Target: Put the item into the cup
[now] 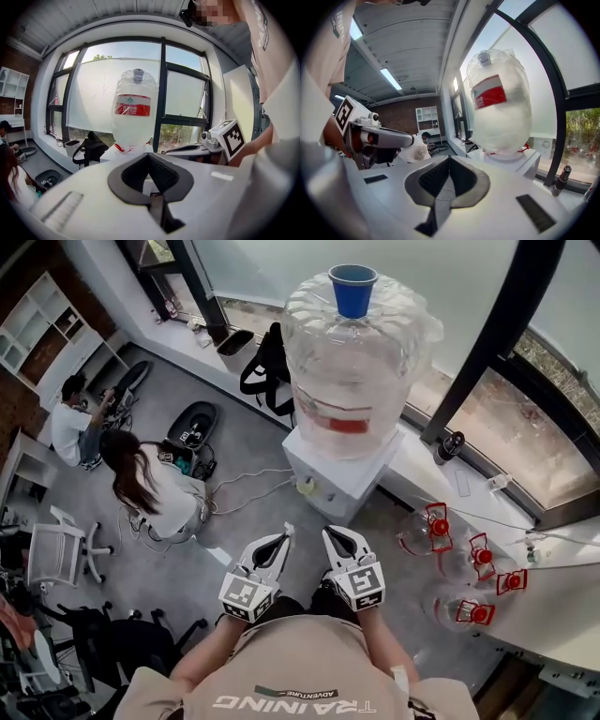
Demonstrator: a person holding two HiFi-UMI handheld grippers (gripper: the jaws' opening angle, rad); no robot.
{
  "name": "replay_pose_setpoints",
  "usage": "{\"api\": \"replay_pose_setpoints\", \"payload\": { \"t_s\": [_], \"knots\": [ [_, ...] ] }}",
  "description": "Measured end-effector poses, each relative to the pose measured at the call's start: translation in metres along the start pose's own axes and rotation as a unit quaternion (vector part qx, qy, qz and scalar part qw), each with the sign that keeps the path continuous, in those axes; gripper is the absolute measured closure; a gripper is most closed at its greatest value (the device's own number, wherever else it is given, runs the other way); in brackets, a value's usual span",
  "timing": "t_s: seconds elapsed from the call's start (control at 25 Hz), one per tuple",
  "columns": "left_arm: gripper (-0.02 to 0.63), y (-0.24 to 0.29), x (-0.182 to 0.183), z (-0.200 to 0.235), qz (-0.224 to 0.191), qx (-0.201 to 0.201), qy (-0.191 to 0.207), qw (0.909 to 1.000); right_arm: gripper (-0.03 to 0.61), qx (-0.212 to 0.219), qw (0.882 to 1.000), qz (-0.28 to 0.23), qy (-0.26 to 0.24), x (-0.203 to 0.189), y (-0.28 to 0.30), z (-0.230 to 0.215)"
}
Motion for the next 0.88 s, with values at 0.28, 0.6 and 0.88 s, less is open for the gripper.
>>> {"api": "replay_pose_setpoints", "payload": {
  "t_s": [0.28, 0.6, 0.88],
  "knots": [
    [0.604, 0.029, -0.009, 0.021, 0.019, 0.006, -0.038, 0.9991, 0.567, 0.016, 1.0, 0.007, 0.016, -0.004, 0.022, -0.016],
    [0.604, 0.051, -0.034, 0.061, 0.039, -0.007, -0.065, 0.9971, 0.568, 0.001, 0.999, 0.038, 0.026, -0.011, 0.058, -0.012],
    [0.604, 0.083, -0.061, 0.094, 0.046, -0.029, -0.069, 0.9961, 0.566, -0.018, 0.996, 0.052, 0.067, -0.044, 0.095, -0.016]
  ]
}}
Point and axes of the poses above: the fingertips, and each gripper's own axes: y forward along the fingers, z to its left, x out of its top, the point moved 8 cm from there along -y, backward along the fingers, and after that the axes turned 10 degrees about x, right-handed, at the moved point
